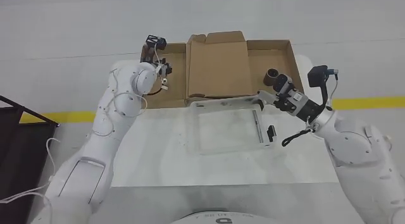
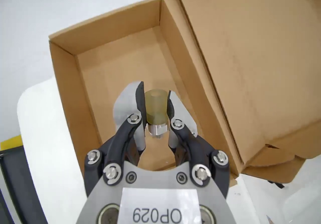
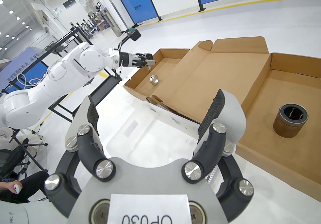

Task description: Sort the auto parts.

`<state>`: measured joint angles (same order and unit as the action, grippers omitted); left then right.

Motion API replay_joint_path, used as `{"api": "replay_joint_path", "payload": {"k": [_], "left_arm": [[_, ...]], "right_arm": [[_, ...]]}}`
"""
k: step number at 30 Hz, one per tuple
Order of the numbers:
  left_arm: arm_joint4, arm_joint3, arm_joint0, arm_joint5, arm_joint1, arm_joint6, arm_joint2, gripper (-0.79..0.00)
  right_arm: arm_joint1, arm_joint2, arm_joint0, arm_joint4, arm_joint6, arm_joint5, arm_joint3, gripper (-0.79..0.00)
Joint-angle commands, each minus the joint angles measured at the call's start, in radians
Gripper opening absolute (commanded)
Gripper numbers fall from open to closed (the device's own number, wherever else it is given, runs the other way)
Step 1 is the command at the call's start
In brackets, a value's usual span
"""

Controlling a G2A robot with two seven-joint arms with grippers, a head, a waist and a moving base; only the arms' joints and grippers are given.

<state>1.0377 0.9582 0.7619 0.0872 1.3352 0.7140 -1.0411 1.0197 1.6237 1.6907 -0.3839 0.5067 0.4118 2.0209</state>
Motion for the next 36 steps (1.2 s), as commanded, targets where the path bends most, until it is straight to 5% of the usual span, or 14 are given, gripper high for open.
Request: {"api": "replay_joint_path", "payload": {"k": [1,7,10,11,12,36], "left_arm": [[-0.042,-0.072,-0.033,0.014,0.015,0.005,0.024,-0.711],[-0.061,-0.192,-0.089,0.022,0.047,-0.039,0.076,-0.727],[-0.068,-0.23,-0.106,0.027,0.056,-0.056,0.087,-0.671],[-0.071,-0.24,-0.111,0.028,0.059,-0.064,0.089,-0.526],[-0.074,-0.249,-0.115,0.024,0.061,-0.077,0.088,0.0],[-0.093,-0.265,-0.121,0.031,0.065,-0.104,0.083,0.0]], "right_arm": [[0.0,0.0,0.0,0.0,0.0,0.0,0.0,0.0],[0.0,0.0,0.0,0.0,0.0,0.0,0.0,0.0],[0.0,0.0,0.0,0.0,0.0,0.0,0.0,0.0],[0.0,0.0,0.0,0.0,0.0,0.0,0.0,0.0],[0.0,0.0,0.0,0.0,0.0,0.0,0.0,0.0],[0.0,0.0,0.0,0.0,0.0,0.0,0.0,0.0]]}}
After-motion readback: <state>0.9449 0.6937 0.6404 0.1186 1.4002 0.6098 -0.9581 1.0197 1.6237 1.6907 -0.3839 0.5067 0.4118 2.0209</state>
